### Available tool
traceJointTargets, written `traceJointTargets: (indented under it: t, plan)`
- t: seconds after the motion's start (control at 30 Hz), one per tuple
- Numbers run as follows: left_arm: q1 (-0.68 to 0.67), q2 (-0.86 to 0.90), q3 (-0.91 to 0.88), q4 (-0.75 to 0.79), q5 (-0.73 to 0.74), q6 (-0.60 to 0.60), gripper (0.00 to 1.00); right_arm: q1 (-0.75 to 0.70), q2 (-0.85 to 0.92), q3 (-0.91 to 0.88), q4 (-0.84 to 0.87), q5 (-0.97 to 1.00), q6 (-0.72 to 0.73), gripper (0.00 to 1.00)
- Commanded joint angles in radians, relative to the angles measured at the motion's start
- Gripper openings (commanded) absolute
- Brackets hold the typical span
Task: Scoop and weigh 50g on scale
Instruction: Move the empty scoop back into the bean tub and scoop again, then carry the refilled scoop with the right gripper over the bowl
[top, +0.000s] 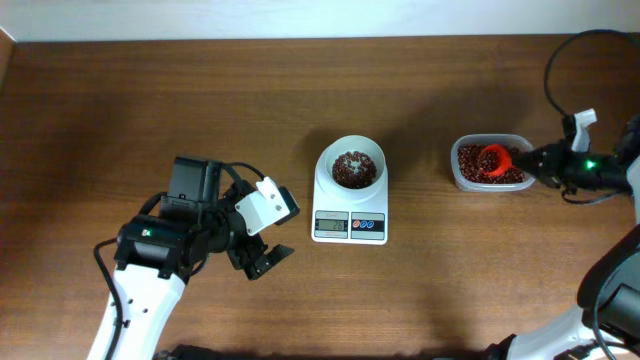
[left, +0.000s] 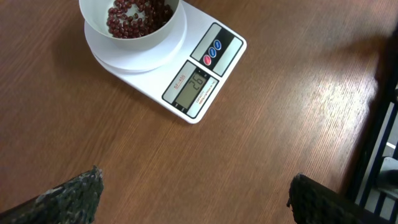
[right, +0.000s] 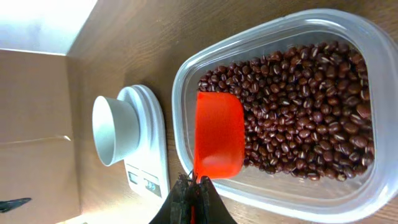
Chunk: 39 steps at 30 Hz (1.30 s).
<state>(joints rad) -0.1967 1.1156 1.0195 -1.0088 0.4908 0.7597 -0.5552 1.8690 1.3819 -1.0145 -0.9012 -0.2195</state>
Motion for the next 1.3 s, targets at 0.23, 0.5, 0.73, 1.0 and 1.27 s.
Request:
traceJointTargets:
  t: [0.23, 0.5, 0.73, 1.0, 1.27]
  plan:
    - [0.004, -0.002, 0.016, 0.001, 0.018, 0.013, 0.99, -0.106, 0.005, -0.003, -0.06, -0.185, -0.008, 0.04]
    - [0.004, -0.002, 0.016, 0.001, 0.018, 0.013, 0.99, -0.101, 0.005, -0.003, -0.098, -0.433, -0.008, 0.04]
    - [0.004, -0.002, 0.016, 0.001, 0.018, 0.013, 0.99, 0.069, 0.005, -0.003, -0.09, -0.461, -0.008, 0.04]
    - [0.004, -0.002, 0.016, 0.001, 0.018, 0.013, 0.99, 0.333, 0.005, -0.003, -0.016, -0.46, -0.007, 0.04]
    - [0.004, -0.002, 0.016, 0.001, 0.018, 0.013, 0.99, 0.481, 0.005, -0.003, 0.116, -0.448, 0.026, 0.04]
